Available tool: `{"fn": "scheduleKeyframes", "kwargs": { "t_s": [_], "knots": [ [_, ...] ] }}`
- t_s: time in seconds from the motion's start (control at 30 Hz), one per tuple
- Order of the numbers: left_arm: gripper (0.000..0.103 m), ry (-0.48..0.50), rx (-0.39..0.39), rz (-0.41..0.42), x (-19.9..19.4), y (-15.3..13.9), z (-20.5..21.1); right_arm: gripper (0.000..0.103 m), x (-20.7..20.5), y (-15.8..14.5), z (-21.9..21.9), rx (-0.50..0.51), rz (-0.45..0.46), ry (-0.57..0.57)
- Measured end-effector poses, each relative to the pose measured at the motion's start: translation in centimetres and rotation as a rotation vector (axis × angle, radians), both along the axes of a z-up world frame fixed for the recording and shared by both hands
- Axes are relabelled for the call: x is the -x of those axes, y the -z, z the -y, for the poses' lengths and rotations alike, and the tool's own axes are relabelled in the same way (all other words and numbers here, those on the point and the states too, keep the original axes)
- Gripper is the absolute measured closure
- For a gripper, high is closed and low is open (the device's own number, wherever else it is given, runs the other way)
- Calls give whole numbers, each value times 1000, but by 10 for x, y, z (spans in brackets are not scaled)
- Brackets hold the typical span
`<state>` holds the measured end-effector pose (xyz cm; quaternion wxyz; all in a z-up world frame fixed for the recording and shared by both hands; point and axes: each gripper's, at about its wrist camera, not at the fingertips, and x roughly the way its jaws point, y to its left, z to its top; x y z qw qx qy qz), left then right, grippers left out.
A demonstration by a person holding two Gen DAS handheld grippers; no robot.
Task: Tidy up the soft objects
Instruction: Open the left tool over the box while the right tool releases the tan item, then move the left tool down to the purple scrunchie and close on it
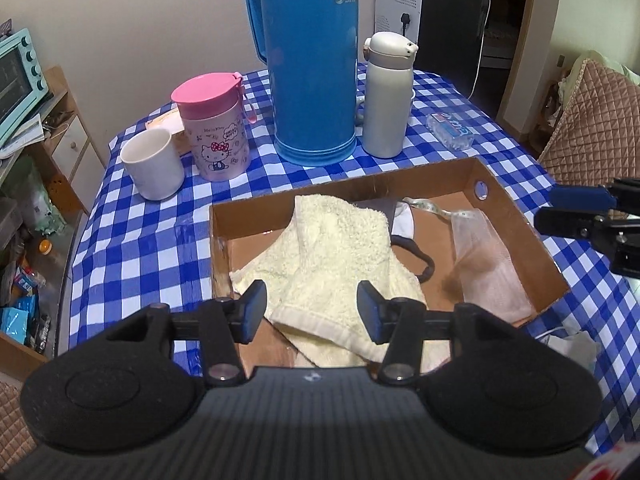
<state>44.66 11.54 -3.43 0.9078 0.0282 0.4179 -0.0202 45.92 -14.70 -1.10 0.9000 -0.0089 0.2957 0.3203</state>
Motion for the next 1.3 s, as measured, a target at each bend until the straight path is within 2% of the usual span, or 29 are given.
{"fn": "scheduleKeyframes", "kwargs": {
  "t_s": [0.5,0.73,1.07,1.3],
  "knots": [
    [55,-15,43,22,32,-15,5,57,13,3,22,9,-47,34],
    [54,-35,55,40,56,-27,6,52,29,-2,37,-2,-68,58],
    [53,-71,49,49,105,-34,6,47,67,-13,66,-16,-88,105],
    [52,-103,47,28,146,-29,3,47,104,-9,83,-22,-138,132]
  ]
}}
